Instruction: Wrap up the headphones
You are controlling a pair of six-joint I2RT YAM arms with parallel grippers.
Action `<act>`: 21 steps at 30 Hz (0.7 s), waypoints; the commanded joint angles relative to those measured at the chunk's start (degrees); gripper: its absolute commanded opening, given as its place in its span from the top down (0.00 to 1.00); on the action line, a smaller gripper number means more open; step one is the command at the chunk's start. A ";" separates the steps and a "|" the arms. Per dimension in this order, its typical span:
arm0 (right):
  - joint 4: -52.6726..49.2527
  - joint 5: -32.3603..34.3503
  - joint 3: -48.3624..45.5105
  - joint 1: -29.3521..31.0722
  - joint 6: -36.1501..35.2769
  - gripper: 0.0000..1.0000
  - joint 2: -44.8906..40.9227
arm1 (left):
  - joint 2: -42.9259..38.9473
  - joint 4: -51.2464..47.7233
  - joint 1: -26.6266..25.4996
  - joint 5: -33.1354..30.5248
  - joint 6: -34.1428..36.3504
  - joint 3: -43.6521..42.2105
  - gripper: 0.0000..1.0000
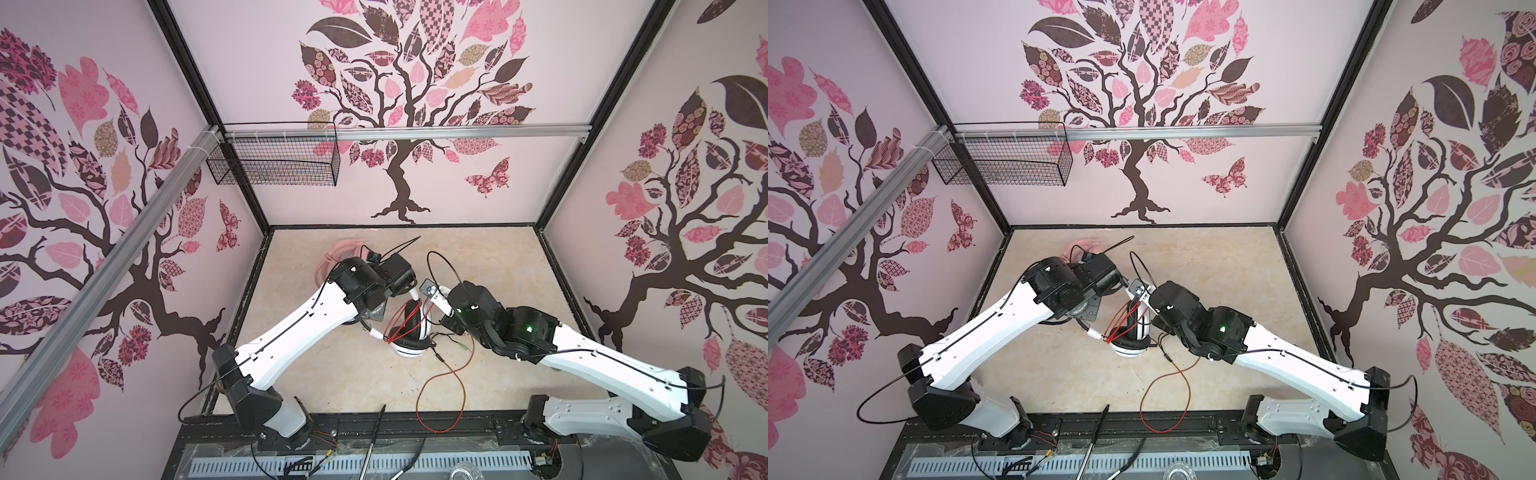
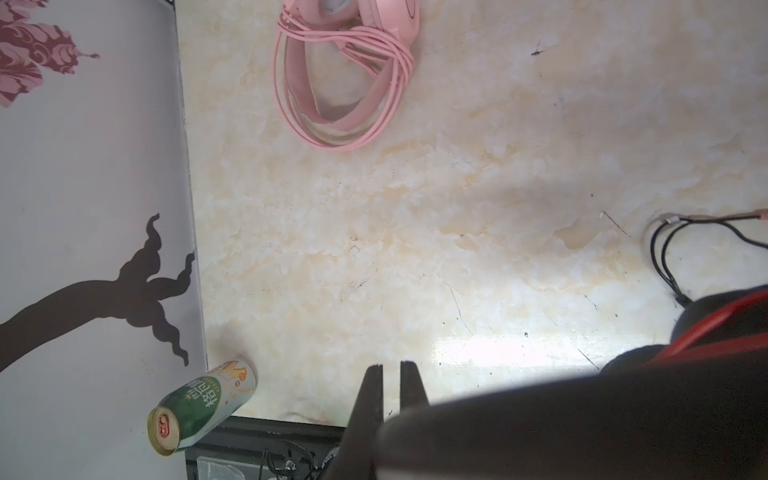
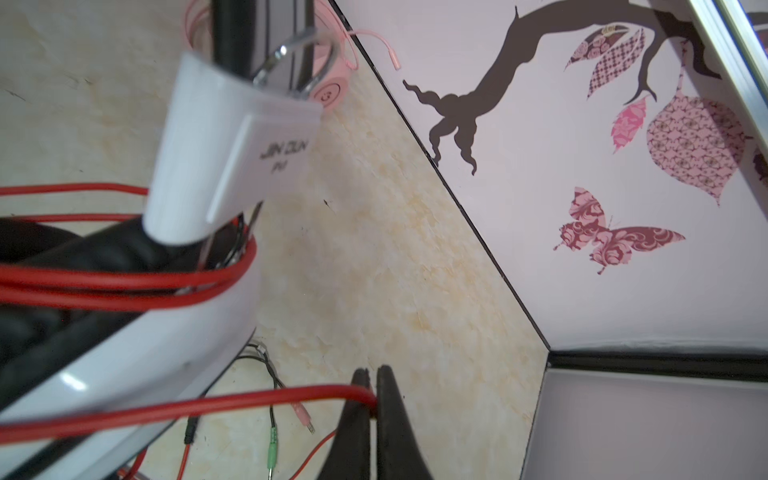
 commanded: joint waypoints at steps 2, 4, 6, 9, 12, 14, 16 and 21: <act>4.94 -5.18 -0.29 -1.21 -1.58 1.00 -1.16 | -3.56 -1.85 -0.54 5.19 3.90 -3.02 1.00; 5.13 -7.14 0.00 -1.21 -1.64 1.00 -1.26 | -4.45 -1.31 -0.67 6.98 4.69 -4.18 1.00; 5.21 -8.59 0.54 -1.24 -1.44 1.00 -1.27 | -4.77 -1.12 -1.46 7.85 4.86 -4.64 1.00; 5.79 -9.93 1.01 -1.23 -1.33 1.00 -1.11 | -4.45 -1.16 -3.89 6.90 4.26 -4.64 1.00; 6.30 -10.09 1.15 -1.59 -1.42 1.00 -0.23 | -3.61 -1.71 -5.53 6.77 3.60 -3.51 1.00; 6.53 -10.96 0.79 -2.82 -0.82 1.00 0.33 | -3.56 -1.76 -5.64 7.87 3.60 -3.07 1.00; 6.79 -11.32 0.03 -3.80 0.14 1.00 0.45 | -3.99 -1.29 -5.64 8.27 2.99 -2.59 1.00; 9.61 -15.40 -5.32 -7.18 3.17 1.00 -1.36 | -5.20 -2.03 -5.51 9.39 2.37 0.04 1.00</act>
